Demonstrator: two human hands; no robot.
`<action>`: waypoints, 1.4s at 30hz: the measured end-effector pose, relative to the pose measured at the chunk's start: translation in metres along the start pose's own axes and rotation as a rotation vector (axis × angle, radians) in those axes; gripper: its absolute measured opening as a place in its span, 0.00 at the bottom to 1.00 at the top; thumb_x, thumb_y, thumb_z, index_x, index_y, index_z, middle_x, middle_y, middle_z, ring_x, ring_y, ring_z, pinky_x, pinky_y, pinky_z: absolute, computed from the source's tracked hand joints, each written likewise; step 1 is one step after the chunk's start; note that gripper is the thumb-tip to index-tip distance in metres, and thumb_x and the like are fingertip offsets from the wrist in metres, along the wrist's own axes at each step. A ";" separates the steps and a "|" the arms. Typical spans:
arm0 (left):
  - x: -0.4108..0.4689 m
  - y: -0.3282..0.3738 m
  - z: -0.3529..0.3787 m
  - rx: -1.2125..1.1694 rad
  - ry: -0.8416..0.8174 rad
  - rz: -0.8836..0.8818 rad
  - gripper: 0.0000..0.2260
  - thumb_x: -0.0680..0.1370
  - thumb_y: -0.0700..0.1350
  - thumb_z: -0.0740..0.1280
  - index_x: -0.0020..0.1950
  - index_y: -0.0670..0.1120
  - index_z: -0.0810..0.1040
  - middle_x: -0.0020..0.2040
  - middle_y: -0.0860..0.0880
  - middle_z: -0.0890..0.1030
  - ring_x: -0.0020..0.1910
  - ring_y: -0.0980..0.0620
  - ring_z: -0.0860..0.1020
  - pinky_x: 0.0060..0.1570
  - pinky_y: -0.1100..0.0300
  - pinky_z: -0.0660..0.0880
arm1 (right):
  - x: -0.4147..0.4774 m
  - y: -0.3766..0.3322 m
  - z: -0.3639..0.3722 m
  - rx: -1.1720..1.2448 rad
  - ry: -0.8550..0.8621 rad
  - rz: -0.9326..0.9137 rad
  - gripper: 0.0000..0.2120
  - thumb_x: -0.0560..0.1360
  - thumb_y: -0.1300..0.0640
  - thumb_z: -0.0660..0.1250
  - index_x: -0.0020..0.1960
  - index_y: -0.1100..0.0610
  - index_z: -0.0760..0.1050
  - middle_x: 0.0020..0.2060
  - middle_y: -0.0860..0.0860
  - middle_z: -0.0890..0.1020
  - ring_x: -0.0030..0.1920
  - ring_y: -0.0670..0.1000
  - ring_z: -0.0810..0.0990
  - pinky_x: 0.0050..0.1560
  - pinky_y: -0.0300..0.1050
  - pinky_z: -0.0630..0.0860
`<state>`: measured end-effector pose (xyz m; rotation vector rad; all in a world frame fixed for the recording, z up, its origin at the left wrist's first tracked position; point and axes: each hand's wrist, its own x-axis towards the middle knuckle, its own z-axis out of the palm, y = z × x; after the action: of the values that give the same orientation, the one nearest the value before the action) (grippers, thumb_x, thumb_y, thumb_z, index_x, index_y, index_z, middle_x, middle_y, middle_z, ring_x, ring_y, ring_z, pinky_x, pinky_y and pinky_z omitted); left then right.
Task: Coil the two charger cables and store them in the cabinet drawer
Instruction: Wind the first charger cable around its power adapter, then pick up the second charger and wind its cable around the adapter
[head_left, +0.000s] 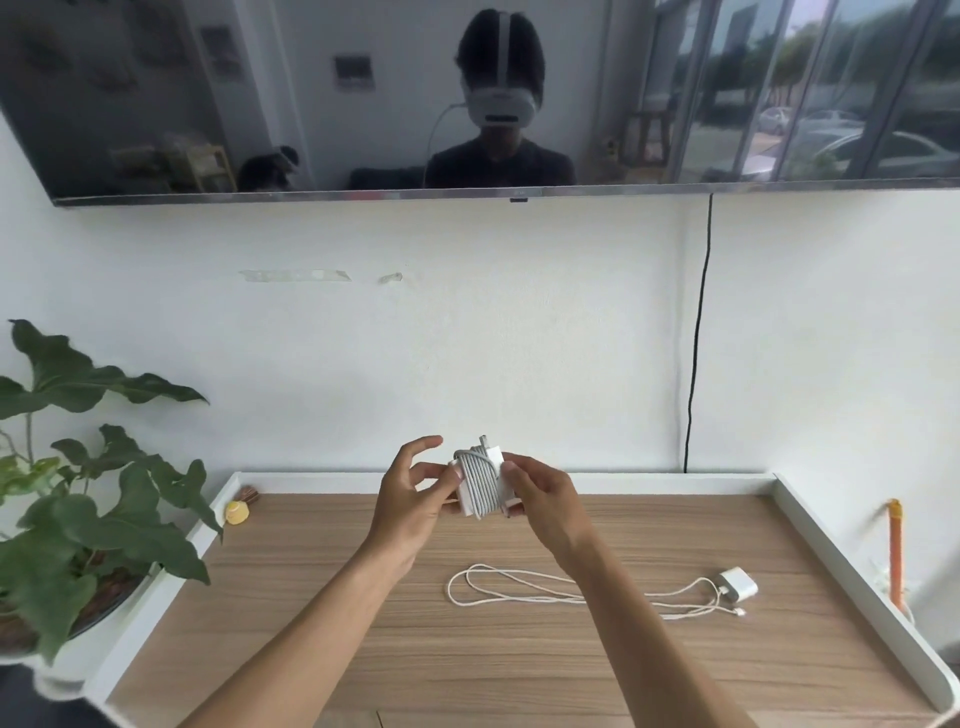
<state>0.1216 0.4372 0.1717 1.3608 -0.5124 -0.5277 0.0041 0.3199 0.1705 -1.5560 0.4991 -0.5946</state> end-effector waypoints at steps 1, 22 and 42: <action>0.000 -0.003 -0.002 -0.020 0.007 -0.027 0.17 0.75 0.38 0.72 0.62 0.46 0.74 0.46 0.41 0.81 0.43 0.42 0.83 0.43 0.43 0.82 | 0.001 0.003 0.000 -0.020 -0.009 0.001 0.13 0.80 0.56 0.61 0.46 0.44 0.83 0.39 0.50 0.83 0.40 0.48 0.78 0.43 0.47 0.76; -0.028 -0.161 -0.104 -0.129 0.334 -0.546 0.12 0.76 0.31 0.66 0.59 0.34 0.78 0.53 0.36 0.82 0.48 0.43 0.81 0.44 0.60 0.81 | -0.012 0.169 0.098 0.012 -0.087 0.543 0.09 0.78 0.65 0.62 0.49 0.58 0.80 0.38 0.54 0.83 0.34 0.45 0.82 0.36 0.38 0.80; -0.015 -0.259 -0.137 0.152 0.332 -0.654 0.09 0.79 0.40 0.66 0.58 0.44 0.80 0.46 0.48 0.82 0.41 0.50 0.80 0.40 0.56 0.77 | 0.010 0.239 0.131 -0.090 -0.030 0.894 0.16 0.75 0.70 0.57 0.45 0.59 0.82 0.32 0.53 0.82 0.32 0.50 0.79 0.30 0.37 0.78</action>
<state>0.1806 0.5180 -0.1039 1.7234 0.1854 -0.7788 0.1049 0.3973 -0.0708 -1.2472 1.1162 0.1419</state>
